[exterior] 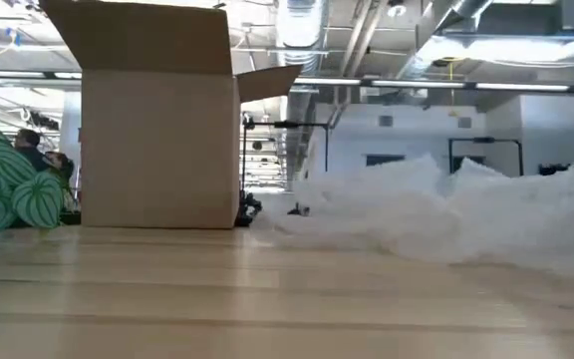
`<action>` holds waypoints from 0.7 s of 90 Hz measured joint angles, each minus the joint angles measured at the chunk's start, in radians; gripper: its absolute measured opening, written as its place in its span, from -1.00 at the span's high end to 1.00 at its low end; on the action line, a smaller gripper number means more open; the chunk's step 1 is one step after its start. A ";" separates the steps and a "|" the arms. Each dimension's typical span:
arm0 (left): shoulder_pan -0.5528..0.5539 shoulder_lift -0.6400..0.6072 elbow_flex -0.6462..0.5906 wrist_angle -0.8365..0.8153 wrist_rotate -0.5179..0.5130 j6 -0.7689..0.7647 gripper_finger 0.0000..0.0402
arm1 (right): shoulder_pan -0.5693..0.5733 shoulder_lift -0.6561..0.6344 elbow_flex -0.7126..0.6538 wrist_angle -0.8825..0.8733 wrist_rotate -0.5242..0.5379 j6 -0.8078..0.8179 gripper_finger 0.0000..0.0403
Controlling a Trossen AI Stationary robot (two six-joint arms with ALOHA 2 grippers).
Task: Wrap mug
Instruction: Prepare the bubble wrap
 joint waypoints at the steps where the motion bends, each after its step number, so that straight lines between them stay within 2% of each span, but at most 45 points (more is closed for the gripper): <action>1: 0.000 0.000 0.000 0.000 0.000 0.000 0.12 | 0.000 0.006 -0.007 -0.018 0.004 0.000 1.00; 14: 0.000 0.000 0.000 -0.001 0.000 0.003 0.12 | -0.003 0.069 -0.153 -0.124 0.048 -0.037 0.87; 31: 0.000 0.000 0.000 0.000 0.000 0.003 0.12 | -0.076 0.211 -0.333 -0.102 0.043 -0.245 0.40; 50: 0.000 0.000 0.000 0.000 0.017 0.003 0.12 | -0.174 0.438 -0.359 -0.013 0.051 -0.415 -0.23; 63: 0.000 0.000 0.000 -0.001 0.026 0.004 0.12 | -0.204 0.564 -0.359 0.031 0.124 -0.433 -0.39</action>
